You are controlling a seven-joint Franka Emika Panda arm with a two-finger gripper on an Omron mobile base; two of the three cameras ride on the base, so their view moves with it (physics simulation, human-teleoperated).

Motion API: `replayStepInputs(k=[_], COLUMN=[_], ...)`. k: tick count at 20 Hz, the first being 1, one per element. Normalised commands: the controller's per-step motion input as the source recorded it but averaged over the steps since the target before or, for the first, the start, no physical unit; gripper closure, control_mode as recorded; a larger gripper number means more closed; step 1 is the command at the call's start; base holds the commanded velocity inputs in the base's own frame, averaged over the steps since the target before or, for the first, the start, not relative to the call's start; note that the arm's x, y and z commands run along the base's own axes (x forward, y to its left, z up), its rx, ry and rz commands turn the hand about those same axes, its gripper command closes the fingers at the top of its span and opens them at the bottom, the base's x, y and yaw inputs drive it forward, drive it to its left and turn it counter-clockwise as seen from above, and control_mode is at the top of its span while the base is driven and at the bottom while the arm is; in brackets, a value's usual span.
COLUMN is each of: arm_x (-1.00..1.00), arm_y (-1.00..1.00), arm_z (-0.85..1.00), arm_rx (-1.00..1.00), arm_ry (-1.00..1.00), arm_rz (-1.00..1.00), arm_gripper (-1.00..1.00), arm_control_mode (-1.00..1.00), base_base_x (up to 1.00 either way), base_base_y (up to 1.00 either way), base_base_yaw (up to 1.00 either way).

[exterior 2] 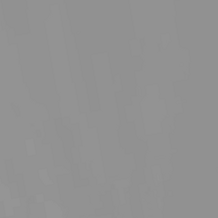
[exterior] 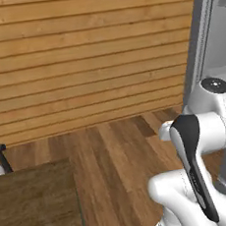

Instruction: Take the strawberry from the fridge and place it on top of the pancake, located on the dining counter.

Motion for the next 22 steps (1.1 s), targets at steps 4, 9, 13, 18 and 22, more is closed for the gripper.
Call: replayStepInputs(k=[4, 9, 13, 18, 22], arm_x=[0.0, 0.0, 0.0, 0.0, 0.0], arm_y=[0.0, 0.0, 0.0, 0.0, 0.0], arm_z=[0.0, 0.0, 0.0, 0.0, 0.0], arm_rx=[0.0, 0.0, 0.0, 0.0, 0.0], arm_ry=[0.0, 0.0, 0.0, 0.0, 0.0], arm_rz=[0.0, 0.0, 0.0, 0.0, 0.0], arm_gripper=[1.0, 1.0, 1.0, 1.0, 1.0], arm_control_mode=[1.0, 1.0, 1.0, 1.0, 1.0], base_base_x=[0.21, 0.75, 1.0, 1.0, 1.0], base_base_y=[0.69, 0.34, 0.15, 0.07, 0.06], base_base_yaw=[0.34, 0.01, 0.0, 0.0, 0.0])
